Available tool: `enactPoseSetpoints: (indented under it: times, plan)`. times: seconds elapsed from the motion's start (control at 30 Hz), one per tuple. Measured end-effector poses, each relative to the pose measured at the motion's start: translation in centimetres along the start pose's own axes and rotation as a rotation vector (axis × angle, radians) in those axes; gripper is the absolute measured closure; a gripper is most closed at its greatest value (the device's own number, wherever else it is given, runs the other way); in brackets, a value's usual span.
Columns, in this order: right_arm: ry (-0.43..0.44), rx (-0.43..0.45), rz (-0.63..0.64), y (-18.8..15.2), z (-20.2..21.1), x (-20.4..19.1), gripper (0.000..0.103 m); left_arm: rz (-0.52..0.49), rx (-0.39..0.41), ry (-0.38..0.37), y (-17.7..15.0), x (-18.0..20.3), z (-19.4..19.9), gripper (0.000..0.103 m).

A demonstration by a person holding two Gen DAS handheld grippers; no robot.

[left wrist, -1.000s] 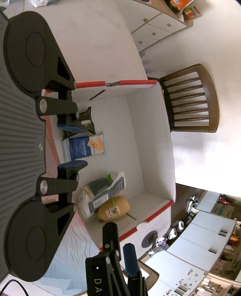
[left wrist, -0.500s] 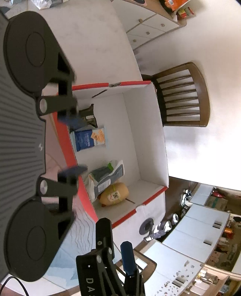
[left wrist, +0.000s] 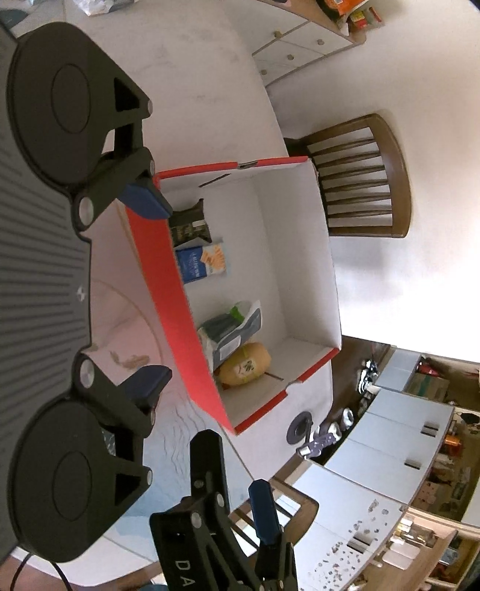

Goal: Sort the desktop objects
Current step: 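Withdraw both tools from the red box back toward the snack pile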

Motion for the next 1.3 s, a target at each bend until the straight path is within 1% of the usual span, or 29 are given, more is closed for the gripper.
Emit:
enactPoseSetpoints:
  times: [0.03, 0.07, 0.1, 0.27, 0.8, 1.1, 1.3]
  plan:
    - [0.000, 0.000, -0.001, -0.2, 0.2, -0.2, 0.012, -0.003, 0.003, 0.002, -0.3, 0.0, 0.3, 0.010]
    - [-0.001, 0.001, 0.001, -0.4, 0.4, -0.3, 0.010, -0.006, 0.008, 0.006, -0.5, 0.0, 0.5, 0.002]
    - [-0.008, 0.002, -0.003, -0.6, 0.6, -0.4, 0.010, -0.008, 0.017, 0.011, -0.7, 0.0, 0.9, 0.000]
    - [-0.018, 0.018, -0.018, -1.6, 1.8, -1.2, 0.007, 0.009, 0.030, 0.001, -1.9, -0.3, 2.2, 0.000]
    - [-0.033, 0.027, -0.095, -5.8, 3.9, -4.3, 0.006, 0.007, 0.039, -0.016, -7.2, -0.5, 6.1, 0.000]
    - [-0.040, 0.005, -0.108, -8.7, 4.6, -6.4, 0.006, 0.032, 0.027, -0.040, -10.9, -0.2, 7.7, 0.000]
    - [-0.028, -0.015, -0.129, -10.9, 4.6, -7.7, 0.006, 0.026, 0.014, -0.064, -13.6, 0.5, 8.5, 0.000]
Point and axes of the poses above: each gripper's, at about its wrist camera, not at the fingertips, and z roughly against the way its jaws point, x to its right, y to its top, the point moved 7 cm from there along -z, roughly the way its jaws point, and after that the axes turned 7 degrees about y, right-handed, at the moved point
